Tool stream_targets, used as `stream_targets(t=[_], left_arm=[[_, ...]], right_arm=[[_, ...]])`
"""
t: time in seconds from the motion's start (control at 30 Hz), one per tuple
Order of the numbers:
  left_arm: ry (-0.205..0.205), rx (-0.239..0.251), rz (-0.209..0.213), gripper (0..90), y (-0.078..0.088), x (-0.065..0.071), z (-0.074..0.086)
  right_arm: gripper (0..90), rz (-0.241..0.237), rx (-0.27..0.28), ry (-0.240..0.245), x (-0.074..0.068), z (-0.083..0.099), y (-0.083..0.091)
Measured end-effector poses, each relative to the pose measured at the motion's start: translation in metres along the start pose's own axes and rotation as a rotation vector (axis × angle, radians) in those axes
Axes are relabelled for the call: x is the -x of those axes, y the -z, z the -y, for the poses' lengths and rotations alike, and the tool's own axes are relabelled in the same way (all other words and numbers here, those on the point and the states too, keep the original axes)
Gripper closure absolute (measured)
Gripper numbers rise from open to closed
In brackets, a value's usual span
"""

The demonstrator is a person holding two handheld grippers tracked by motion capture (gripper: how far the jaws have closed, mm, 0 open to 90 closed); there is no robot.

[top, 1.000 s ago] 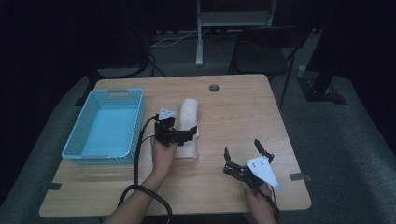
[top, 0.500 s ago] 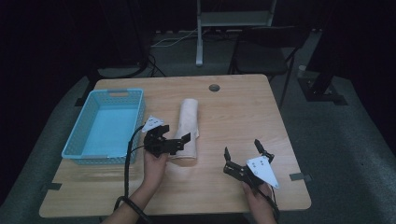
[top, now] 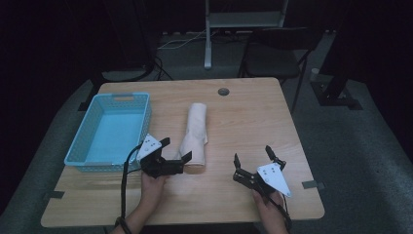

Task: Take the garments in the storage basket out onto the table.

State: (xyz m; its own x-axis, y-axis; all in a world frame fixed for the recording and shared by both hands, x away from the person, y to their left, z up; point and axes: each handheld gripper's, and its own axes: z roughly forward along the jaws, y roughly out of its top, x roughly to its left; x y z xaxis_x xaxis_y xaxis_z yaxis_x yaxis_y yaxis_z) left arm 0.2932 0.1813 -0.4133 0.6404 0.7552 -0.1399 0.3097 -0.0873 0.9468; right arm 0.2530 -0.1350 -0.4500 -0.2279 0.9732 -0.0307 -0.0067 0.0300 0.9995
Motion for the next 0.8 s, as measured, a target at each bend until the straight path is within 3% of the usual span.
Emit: stream_targets(t=[0.17,0.27,0.37,0.47,0.6,0.7,0.8], left_arm=[[-0.06,-0.003,0.008,0.0,0.009,0.001,0.012],[-0.077,0.002,0.007,0.0,0.013,0.0,0.016],[-0.102,0.02,-0.012,0.0,0.017,-0.001,0.021],[-0.099,0.044,-0.031,0.0,0.024,-0.002,0.023],[-0.122,0.115,-0.123,0.0,0.04,0.002,0.025],[-0.111,0.128,-0.139,0.0,0.049,0.001,0.028],[-0.074,0.116,-0.139,0.0,0.057,-0.007,0.033]], right_arm=[[0.2,0.001,-0.001,-0.001,0.0,0.0,0.0],[0.2,0.0,-0.001,0.0,0.0,0.0,0.0],[0.2,0.001,-0.001,0.001,0.0,0.0,0.0],[0.2,0.001,0.0,-0.001,0.0,0.0,0.0],[0.2,0.0,0.0,-0.002,0.0,0.0,0.0],[0.2,0.001,0.0,-0.004,0.0,0.0,0.0],[0.2,0.001,0.001,-0.003,0.0,0.0,0.0]])
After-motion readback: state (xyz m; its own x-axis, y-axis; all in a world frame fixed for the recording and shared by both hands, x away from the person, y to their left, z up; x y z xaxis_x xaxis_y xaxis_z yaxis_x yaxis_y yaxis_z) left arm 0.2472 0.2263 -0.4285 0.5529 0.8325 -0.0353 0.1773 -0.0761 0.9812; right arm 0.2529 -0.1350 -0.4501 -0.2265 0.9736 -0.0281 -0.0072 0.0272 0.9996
